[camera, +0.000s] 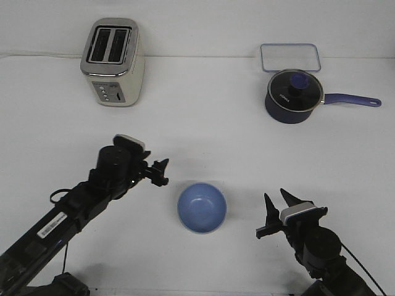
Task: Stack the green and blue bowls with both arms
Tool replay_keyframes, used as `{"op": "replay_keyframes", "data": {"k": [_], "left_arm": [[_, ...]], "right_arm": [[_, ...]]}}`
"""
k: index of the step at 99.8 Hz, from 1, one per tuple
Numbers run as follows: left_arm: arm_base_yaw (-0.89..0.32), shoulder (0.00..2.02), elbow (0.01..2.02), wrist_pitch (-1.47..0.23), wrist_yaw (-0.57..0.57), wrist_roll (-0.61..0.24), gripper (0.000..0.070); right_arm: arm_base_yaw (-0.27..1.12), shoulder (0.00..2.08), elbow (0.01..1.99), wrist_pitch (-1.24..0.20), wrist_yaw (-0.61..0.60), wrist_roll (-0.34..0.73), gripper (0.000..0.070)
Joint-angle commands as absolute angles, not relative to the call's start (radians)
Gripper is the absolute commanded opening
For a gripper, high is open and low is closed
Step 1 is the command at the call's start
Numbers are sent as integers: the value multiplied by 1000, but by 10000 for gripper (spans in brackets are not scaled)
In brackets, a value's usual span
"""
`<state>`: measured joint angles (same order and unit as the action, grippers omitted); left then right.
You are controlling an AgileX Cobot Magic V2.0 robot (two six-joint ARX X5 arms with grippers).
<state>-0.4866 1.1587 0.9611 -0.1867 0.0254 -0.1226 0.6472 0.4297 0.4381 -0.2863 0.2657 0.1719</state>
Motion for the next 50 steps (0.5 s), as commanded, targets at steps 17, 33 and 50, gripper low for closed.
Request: {"op": "replay_keyframes", "data": {"k": [17, 33, 50], "left_arm": [[-319, 1023, 982, -212, 14, -27, 18], [-236, 910, 923, -240, 14, -1, 12], [-202, 679, 688, -67, -14, 12, 12]], "right_arm": [[655, 433, 439, -277, 292, 179, 206], [656, 403, 438, -278, 319, 180, 0], [655, 270, 421, -276, 323, 155, 0]]}}
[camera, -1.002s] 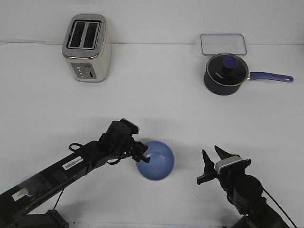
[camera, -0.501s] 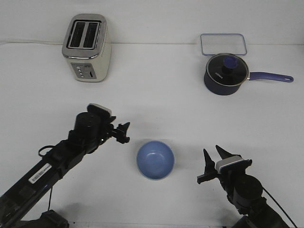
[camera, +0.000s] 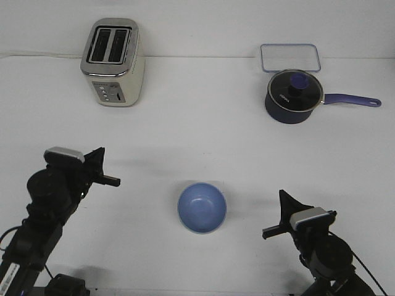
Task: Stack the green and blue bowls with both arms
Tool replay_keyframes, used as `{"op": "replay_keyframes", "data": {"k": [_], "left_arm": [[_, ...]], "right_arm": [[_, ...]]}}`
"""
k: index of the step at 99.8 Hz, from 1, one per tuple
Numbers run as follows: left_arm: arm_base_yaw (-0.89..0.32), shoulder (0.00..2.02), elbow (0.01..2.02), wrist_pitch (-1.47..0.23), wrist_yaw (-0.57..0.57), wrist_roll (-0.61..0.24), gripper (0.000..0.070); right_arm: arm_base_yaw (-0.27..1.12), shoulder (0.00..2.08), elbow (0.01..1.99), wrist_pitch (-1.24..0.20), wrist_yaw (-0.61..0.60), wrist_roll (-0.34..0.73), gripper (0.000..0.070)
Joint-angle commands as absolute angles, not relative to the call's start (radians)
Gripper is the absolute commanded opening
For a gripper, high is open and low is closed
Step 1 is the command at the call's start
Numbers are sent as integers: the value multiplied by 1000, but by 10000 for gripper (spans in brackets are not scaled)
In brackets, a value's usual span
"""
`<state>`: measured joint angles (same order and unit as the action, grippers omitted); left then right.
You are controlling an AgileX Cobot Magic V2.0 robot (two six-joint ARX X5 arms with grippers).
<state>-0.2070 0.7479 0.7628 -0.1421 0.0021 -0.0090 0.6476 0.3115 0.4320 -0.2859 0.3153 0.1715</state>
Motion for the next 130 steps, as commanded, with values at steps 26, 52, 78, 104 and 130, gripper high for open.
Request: {"op": "replay_keyframes", "data": {"k": [26, 52, 78, 104, 130], "left_arm": [[-173, 387, 436, 128, -34, 11, 11], [-173, 316, 437, 129, -34, 10, 14], [-173, 299, 437, 129, -34, 10, 14], [-173, 298, 436, 127, -35, 28, 15], [-113, 249, 314, 143, -34, 7, 14]], "right_arm": [[655, 145, 391, -261, 372, 137, 0], [655, 144, 391, -262, 367, 141, 0], [655, 144, 391, -262, 368, 141, 0], [655, 144, 391, -262, 368, 141, 0], [655, 144, 391, -262, 368, 141, 0]]}}
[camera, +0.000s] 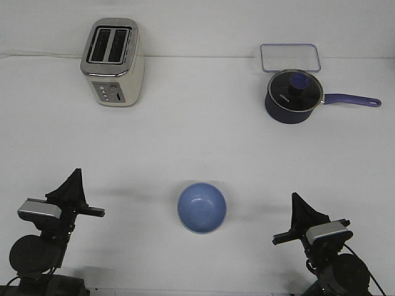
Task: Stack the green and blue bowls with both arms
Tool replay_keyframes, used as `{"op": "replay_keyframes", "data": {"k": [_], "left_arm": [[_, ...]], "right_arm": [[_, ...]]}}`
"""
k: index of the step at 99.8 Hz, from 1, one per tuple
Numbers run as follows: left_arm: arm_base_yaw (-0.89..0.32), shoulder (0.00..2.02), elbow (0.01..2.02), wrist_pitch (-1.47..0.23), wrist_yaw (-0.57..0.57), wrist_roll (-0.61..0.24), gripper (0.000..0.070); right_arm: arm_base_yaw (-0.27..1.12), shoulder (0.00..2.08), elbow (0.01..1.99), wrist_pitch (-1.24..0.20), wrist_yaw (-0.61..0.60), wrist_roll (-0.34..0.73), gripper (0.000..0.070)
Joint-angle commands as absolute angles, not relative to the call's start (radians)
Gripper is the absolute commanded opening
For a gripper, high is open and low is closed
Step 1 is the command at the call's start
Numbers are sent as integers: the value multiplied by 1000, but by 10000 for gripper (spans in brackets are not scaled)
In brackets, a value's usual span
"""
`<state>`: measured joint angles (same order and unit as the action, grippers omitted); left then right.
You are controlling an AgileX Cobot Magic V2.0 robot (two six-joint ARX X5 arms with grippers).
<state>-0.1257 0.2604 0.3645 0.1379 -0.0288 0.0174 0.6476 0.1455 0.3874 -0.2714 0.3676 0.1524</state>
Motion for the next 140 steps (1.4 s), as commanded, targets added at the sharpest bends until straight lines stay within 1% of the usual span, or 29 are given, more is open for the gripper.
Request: {"op": "replay_keyframes", "data": {"k": [1, 9, 24, 41, 53, 59, 140], "left_arm": [[-110, 245, 304, 145, -34, 2, 14], [-91, 199, 226, 159, -33, -34, 14], [-60, 94, 114, 158, 20, -51, 14], [-26, 1, 47, 154, 37, -70, 14], [-21, 3, 14, 166, 37, -73, 14], [-21, 3, 14, 147, 37, -73, 14], [-21, 4, 14, 159, 37, -68, 14]], "right_arm": [[655, 144, 391, -262, 368, 141, 0], [655, 144, 391, -262, 368, 141, 0], [655, 144, 391, -262, 368, 141, 0], [655, 144, 391, -262, 368, 141, 0], [655, 144, 391, -262, 368, 141, 0], [655, 144, 391, -262, 368, 141, 0], [655, 144, 391, -262, 368, 141, 0]]}}
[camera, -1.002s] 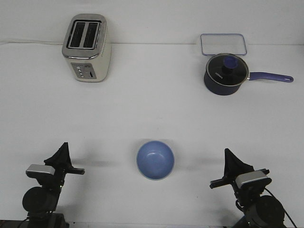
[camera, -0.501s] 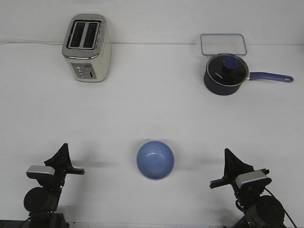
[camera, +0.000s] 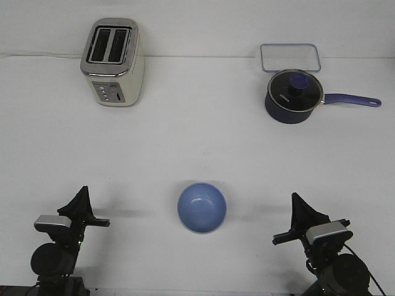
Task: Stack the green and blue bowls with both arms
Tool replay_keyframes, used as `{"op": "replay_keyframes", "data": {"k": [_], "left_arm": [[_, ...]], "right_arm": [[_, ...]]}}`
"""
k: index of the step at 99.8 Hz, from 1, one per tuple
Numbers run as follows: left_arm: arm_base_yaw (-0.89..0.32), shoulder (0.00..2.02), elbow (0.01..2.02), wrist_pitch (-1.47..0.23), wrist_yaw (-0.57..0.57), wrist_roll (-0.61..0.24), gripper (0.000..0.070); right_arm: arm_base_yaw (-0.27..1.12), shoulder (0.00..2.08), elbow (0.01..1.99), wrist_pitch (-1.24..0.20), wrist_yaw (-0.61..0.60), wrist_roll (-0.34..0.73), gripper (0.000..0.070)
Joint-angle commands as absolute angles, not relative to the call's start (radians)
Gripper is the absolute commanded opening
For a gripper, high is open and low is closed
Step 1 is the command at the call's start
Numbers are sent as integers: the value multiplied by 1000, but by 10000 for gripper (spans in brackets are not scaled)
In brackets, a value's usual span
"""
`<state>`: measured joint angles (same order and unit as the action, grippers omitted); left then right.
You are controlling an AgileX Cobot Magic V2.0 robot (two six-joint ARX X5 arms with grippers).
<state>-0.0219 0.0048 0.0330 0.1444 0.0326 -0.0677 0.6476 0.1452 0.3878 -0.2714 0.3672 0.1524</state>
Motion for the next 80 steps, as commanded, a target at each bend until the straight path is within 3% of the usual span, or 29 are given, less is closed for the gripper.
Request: {"op": "replay_keyframes", "data": {"k": [1, 23, 36, 57, 80], "left_arm": [[-21, 4, 14, 159, 37, -68, 14], [-21, 4, 14, 159, 37, -68, 14], [-21, 4, 14, 159, 37, -69, 15], [-21, 4, 14, 159, 37, -68, 14], [-21, 4, 14, 159, 37, -68, 14]], "right_arm": [[655, 144, 391, -262, 368, 141, 0], [645, 144, 390, -266, 405, 46, 0], [536, 142, 358, -233, 384, -53, 0], [247, 89, 223, -153, 121, -196, 0], [44, 1, 74, -122, -28, -265, 0]]}}
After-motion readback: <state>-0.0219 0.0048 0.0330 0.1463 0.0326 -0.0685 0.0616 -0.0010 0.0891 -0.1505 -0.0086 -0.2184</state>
